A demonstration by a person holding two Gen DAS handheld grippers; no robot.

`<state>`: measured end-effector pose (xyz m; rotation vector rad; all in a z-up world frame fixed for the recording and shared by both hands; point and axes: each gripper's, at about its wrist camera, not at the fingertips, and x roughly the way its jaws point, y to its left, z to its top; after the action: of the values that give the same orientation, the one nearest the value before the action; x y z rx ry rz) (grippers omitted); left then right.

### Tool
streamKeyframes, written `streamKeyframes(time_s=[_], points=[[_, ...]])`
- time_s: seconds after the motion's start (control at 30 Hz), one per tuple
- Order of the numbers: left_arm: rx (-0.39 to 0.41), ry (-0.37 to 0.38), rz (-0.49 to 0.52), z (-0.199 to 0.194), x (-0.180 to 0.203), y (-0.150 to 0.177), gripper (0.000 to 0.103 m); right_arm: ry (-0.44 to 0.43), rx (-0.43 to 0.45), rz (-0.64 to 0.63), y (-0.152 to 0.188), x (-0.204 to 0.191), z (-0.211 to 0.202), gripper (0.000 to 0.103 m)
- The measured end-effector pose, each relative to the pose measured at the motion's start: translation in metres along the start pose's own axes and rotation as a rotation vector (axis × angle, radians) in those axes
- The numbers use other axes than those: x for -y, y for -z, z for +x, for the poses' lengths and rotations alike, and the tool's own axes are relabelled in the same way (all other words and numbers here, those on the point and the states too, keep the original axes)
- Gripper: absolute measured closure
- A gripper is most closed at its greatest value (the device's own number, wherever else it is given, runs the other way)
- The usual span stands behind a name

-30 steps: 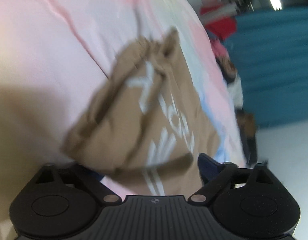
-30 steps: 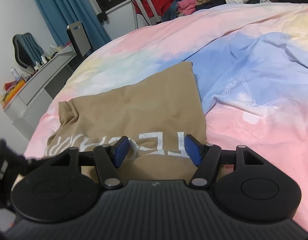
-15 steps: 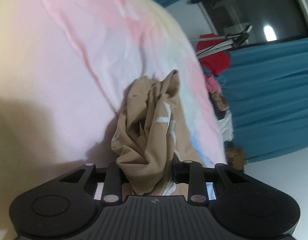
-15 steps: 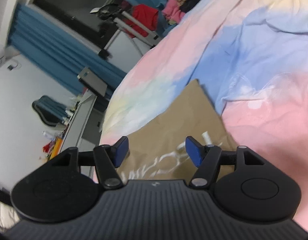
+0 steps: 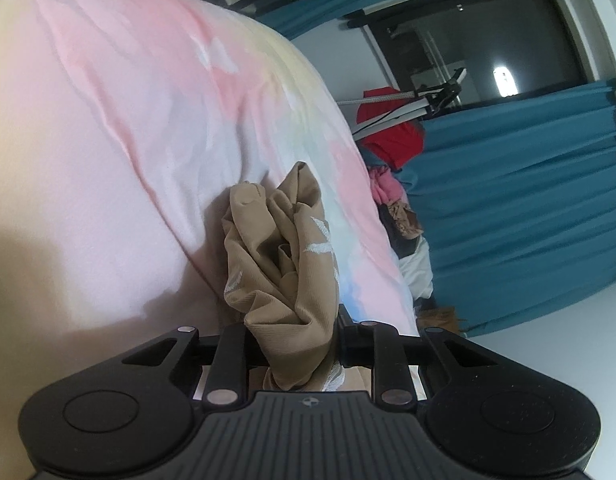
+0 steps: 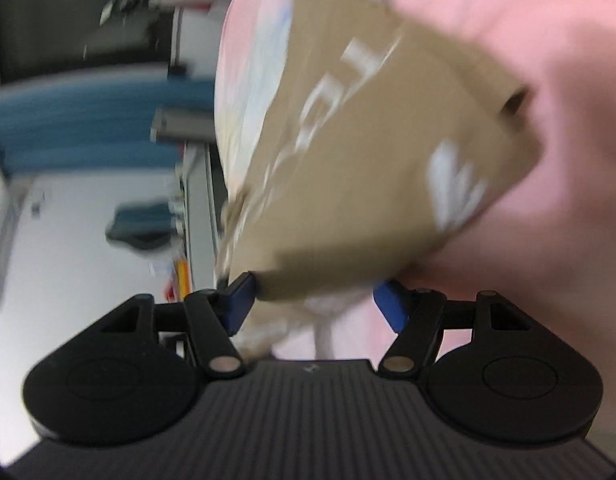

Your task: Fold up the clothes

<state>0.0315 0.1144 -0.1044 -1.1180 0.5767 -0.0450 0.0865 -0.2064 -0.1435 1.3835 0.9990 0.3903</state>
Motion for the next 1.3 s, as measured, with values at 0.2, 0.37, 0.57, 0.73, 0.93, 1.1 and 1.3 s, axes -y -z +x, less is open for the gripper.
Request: streamKeyframes(time_s=[0.2,0.37,0.57,0.73,0.93,1.1,1.3], points=[[-0.003,0.004,0.016,-0.004,0.000,0.001,0.078,-0.026,0.009,0.079,-0.006,0.012,0.000,0.034],[0.008,0.052,0.011,-0.010,0.000,0.001,0.079,-0.021,0.033,0.133,-0.004,0.015,-0.010,0.032],[0.059,0.165,0.037,-0.023,0.009,0.002,0.079,-0.051,0.071,0.176,-0.010,0.022,-0.019,0.021],[0.071,0.172,0.048,-0.028,0.011,0.003,0.079,-0.040,0.141,0.143,-0.019,0.020,-0.028,0.037],[0.079,0.116,0.087,-0.026,0.025,0.004,0.079,-0.009,0.241,-0.044,-0.015,-0.010,-0.053,0.072],[0.012,0.129,0.073,-0.010,0.079,0.003,0.079,-0.081,0.346,-0.056,-0.032,-0.040,-0.093,0.074],[-0.122,0.116,0.064,0.066,0.175,0.014,0.079,-0.096,0.479,-0.073,-0.100,-0.082,-0.146,0.074]])
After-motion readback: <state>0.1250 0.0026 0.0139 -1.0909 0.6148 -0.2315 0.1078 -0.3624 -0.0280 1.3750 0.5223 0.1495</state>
